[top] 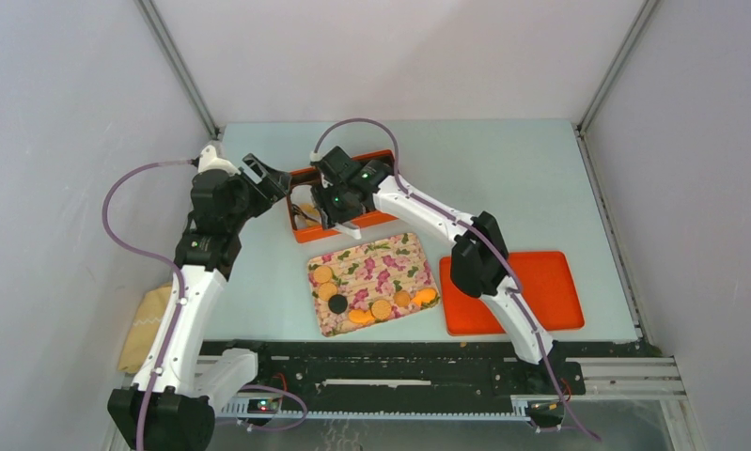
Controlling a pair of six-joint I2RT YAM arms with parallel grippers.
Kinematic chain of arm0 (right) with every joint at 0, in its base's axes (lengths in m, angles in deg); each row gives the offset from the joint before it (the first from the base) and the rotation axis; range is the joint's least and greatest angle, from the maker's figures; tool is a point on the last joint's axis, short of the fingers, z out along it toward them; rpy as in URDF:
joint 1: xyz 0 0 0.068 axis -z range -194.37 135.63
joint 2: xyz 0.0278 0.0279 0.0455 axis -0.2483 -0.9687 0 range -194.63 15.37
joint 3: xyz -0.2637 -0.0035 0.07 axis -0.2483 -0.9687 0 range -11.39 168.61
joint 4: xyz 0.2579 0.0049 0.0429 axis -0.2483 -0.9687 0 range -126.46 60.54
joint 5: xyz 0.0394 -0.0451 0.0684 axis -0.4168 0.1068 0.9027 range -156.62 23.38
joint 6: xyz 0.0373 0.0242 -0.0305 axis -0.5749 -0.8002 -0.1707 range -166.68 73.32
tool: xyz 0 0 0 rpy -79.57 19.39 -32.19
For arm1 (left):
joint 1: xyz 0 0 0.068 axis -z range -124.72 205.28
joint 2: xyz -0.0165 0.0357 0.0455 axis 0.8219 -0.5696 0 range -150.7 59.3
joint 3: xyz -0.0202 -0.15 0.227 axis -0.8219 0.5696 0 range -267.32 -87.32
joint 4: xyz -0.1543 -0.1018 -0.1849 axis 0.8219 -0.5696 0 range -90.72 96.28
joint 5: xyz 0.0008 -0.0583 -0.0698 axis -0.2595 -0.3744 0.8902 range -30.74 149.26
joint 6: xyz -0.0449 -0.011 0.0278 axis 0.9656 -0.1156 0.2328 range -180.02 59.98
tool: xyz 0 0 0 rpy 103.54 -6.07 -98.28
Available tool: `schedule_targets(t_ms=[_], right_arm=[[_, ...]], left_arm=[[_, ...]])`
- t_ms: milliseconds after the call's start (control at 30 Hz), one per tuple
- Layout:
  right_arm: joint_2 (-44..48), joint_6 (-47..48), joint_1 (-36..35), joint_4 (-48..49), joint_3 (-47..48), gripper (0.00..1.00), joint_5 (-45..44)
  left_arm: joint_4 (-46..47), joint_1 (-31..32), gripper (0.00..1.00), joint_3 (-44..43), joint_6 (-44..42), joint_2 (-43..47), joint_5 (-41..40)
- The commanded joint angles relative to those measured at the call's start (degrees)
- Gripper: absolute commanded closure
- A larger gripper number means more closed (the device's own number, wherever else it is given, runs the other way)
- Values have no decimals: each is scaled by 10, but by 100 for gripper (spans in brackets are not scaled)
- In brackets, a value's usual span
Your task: Pack the cookies
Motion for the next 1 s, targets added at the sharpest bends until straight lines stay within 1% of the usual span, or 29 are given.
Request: schedule_targets(t_ms=[0, 100, 267, 367, 467, 700, 967], right_arm=[[-14, 1, 2, -7, 37, 45, 23], [-15, 1, 2, -11, 40, 46, 23], [-2, -7, 2, -11, 34, 57, 0], [26, -11, 1, 19, 2, 63, -10], [60, -13, 0, 44, -25, 65, -16], [102, -19, 1, 68, -42, 67, 1], [90, -19, 3, 74, -36, 67, 18]], left_arm=[[14, -9, 18, 15, -7, 5, 16], [14, -10, 18, 16, -7, 5, 15], [16, -10, 18, 16, -6, 5, 20], [15, -11, 18, 16, -7, 7, 22], [15, -11, 18, 16, -7, 10, 22], [12, -11, 18, 10, -10, 11, 24], [11, -11, 18, 10, -12, 14, 26]])
